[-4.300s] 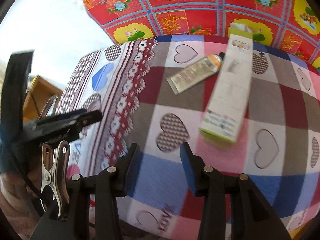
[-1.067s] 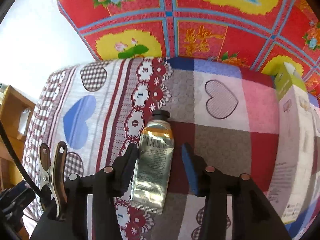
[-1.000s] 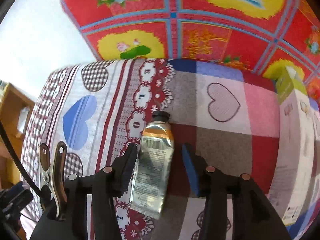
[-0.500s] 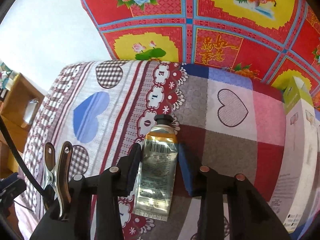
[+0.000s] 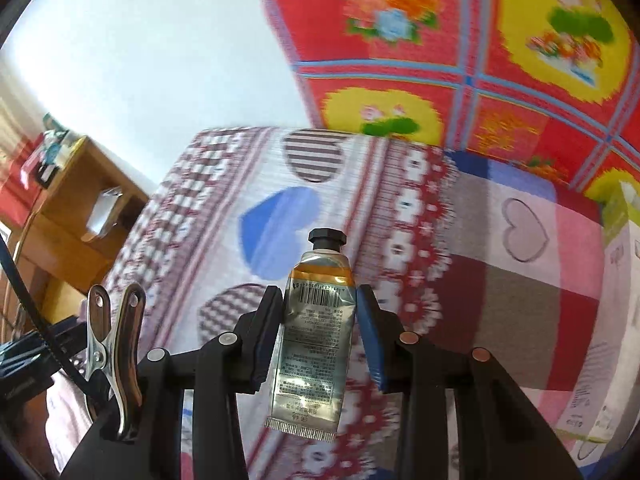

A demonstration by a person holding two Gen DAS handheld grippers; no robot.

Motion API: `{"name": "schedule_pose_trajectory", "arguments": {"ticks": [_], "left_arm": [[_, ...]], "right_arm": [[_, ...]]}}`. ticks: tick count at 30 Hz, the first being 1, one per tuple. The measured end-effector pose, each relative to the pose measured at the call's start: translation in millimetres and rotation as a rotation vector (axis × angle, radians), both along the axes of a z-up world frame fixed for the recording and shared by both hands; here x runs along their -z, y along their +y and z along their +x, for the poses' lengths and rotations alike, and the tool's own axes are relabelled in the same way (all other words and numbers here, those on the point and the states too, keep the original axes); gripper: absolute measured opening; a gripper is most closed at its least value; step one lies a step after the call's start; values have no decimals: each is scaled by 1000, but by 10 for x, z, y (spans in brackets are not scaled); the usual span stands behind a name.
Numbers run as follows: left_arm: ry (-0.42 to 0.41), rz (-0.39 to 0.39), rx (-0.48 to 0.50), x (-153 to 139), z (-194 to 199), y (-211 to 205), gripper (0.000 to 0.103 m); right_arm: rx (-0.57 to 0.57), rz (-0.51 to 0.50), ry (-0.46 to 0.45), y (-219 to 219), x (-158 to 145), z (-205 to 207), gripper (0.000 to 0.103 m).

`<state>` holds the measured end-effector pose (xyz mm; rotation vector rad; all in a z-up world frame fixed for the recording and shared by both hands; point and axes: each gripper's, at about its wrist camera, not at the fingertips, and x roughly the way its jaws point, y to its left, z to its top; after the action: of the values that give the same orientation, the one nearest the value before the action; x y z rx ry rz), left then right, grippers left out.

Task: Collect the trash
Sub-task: 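Carry the white piece with the left tool while the right tool carries the tube to the bucket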

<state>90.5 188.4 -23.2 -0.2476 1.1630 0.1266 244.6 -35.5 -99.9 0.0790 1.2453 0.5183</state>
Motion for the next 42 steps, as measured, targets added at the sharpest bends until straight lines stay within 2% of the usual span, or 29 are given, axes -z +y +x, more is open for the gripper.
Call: {"name": "schedule_pose_trajectory", "arguments": {"ticks": [23,32,42], "left_arm": [[-1,-15,-92,60,54,1533,44],[11,-34,-107,232,100,1951,44],[13,-76,-92,480,251,2213,44]], "right_arm": [[-170,101,-23,1648,-572,-373,39],[-255,130,-6,2250,-607,-457,39],[-301,119,-12,2842,-532,-417,39]]}}
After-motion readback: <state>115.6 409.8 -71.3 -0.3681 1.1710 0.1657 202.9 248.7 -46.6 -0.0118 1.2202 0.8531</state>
